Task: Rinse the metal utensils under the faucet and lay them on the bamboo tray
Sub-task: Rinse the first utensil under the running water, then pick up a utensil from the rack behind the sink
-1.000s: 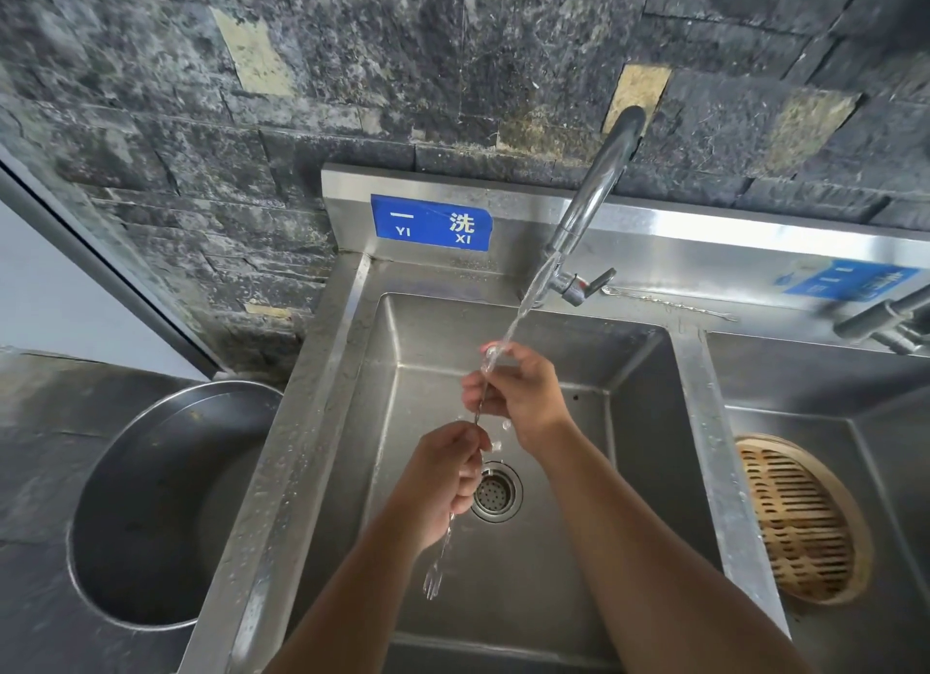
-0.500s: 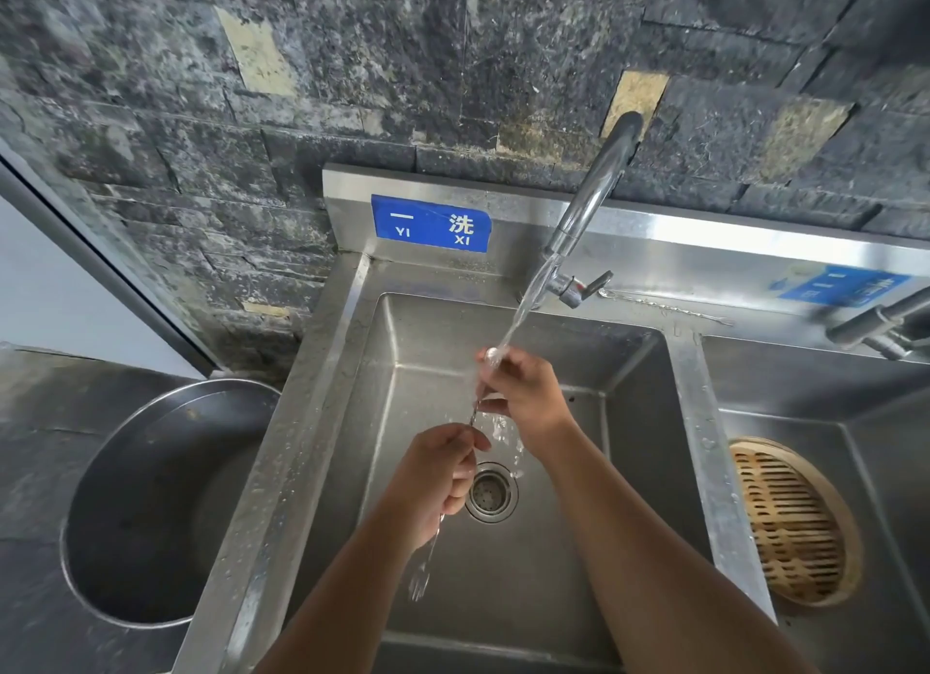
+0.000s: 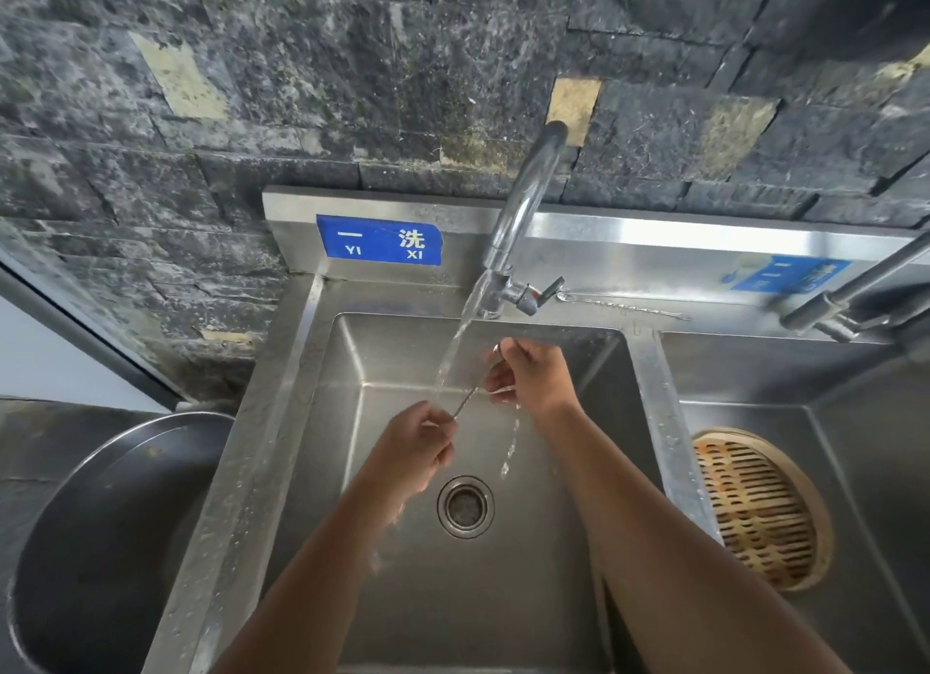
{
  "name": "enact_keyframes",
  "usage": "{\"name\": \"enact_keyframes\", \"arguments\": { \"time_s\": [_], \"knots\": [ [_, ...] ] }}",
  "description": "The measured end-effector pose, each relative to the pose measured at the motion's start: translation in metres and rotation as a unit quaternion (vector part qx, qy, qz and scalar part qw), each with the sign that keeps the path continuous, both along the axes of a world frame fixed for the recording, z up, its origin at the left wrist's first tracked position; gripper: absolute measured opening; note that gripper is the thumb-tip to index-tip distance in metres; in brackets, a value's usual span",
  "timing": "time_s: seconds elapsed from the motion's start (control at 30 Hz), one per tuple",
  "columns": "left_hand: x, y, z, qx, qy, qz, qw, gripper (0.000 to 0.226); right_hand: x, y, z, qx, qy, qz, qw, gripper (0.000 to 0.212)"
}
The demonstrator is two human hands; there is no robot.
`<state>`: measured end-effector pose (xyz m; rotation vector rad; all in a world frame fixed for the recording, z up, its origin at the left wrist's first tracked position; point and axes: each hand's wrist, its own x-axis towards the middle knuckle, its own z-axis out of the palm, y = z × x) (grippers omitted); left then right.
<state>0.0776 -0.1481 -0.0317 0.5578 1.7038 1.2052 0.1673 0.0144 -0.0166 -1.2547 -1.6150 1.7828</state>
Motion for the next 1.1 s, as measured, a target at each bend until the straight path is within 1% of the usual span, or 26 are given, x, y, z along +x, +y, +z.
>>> {"name": "enact_keyframes", "arguments": {
  "time_s": [0.07, 0.17, 0.3, 0.4, 0.5, 0.63, 0.77, 0.87, 1.0, 1.1],
  "knots": [
    [-0.001, 0.019, 0.0, -0.005, 0.093, -0.031, 0.995, 0.009, 0.018, 0.024, -0.002, 0.03, -0.011, -0.009, 0.999, 0.029],
    [0.003, 0.054, -0.002, -0.022, 0.22, -0.06, 0.973, 0.007, 0.05, 0.067, -0.005, 0.061, -0.025, -0.004, 0.998, 0.026],
    [0.018, 0.11, -0.004, -0.017, 0.304, -0.096, 0.948, 0.013, 0.098, 0.131, -0.014, 0.077, -0.037, -0.026, 0.996, 0.026],
    [0.036, 0.156, -0.007, -0.02, 0.339, -0.123, 0.932, 0.01, 0.133, 0.175, -0.023, 0.082, -0.047, -0.037, 0.995, 0.015],
    [0.055, 0.206, -0.013, -0.018, 0.374, -0.136, 0.917, 0.004, 0.157, 0.217, -0.032, 0.087, -0.067, -0.051, 0.993, 0.017],
    [0.07, 0.271, -0.027, 0.004, 0.391, -0.138, 0.91, 0.007, 0.181, 0.264, -0.046, 0.085, -0.09, -0.08, 0.989, 0.005],
    [0.066, 0.314, -0.047, 0.0, 0.454, -0.127, 0.882, 0.009, 0.18, 0.301, -0.064, 0.084, -0.127, -0.077, 0.985, 0.009],
    [0.056, 0.335, -0.063, -0.012, 0.492, -0.13, 0.861, 0.011, 0.17, 0.319, -0.084, 0.122, -0.183, -0.06, 0.974, 0.01],
    [0.052, 0.344, -0.082, -0.013, 0.55, -0.142, 0.823, 0.009, 0.16, 0.327, -0.104, 0.184, -0.236, -0.045, 0.953, 0.012],
    [0.054, 0.344, -0.092, -0.022, 0.57, -0.132, 0.811, 0.008, 0.158, 0.327, -0.111, 0.236, -0.281, -0.045, 0.929, 0.008]
  ]
}}
